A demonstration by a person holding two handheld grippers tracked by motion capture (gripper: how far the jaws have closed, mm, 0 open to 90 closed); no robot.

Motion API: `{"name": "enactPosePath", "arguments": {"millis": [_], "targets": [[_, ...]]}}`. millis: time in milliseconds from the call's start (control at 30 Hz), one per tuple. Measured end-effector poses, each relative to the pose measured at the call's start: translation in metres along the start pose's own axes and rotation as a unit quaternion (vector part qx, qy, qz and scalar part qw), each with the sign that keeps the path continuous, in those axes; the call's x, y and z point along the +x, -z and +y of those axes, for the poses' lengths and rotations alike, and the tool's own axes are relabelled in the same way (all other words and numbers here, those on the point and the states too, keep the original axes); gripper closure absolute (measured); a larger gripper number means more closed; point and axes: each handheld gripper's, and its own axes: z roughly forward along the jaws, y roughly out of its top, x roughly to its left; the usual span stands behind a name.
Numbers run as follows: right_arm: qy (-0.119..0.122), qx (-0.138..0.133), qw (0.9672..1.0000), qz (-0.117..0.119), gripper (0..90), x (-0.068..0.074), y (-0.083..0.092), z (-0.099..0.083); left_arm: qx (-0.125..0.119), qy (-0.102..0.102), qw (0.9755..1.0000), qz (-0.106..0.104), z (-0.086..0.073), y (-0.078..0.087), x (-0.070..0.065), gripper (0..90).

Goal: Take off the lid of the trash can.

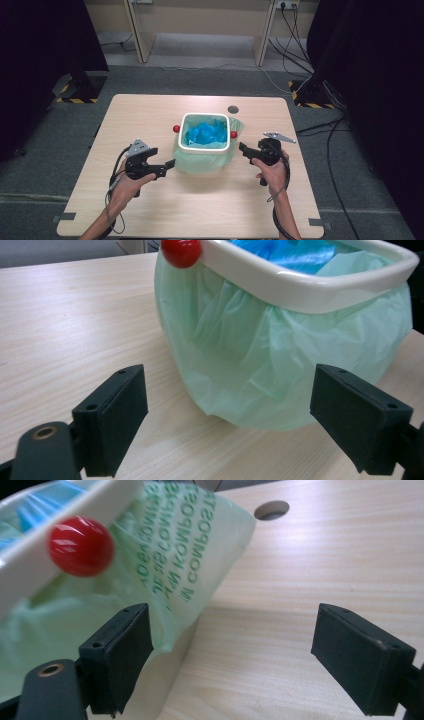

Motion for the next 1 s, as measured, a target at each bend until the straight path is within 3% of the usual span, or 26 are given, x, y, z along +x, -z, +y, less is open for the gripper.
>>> {"name": "enactPosePath", "arguments": {"millis": [367,633,800,1000], "targets": [[0.014,-0.025,0.9995,0.015,19.5,0.017,0.016,0.032,-0.016,-0.015,0.9997,-0.009,0.009,0.002,-0.007,14.7],[0.056,-0.012,0.9983,0.011,34.9,0.044,0.005,0.064,-0.017,-0.037,0.9990,-0.020,0.016,-0.005,-0.021,14.7],[0.061,0.000,0.9981,0.005,42.4,0.054,-0.006,0.076,-0.021,-0.049,0.9984,-0.017,0.023,-0.009,-0.025,14.7],[0.069,0.010,0.9975,-0.008,43.9,0.061,-0.018,0.085,-0.016,-0.051,0.9983,-0.021,0.025,-0.015,-0.027,14.7]]}}
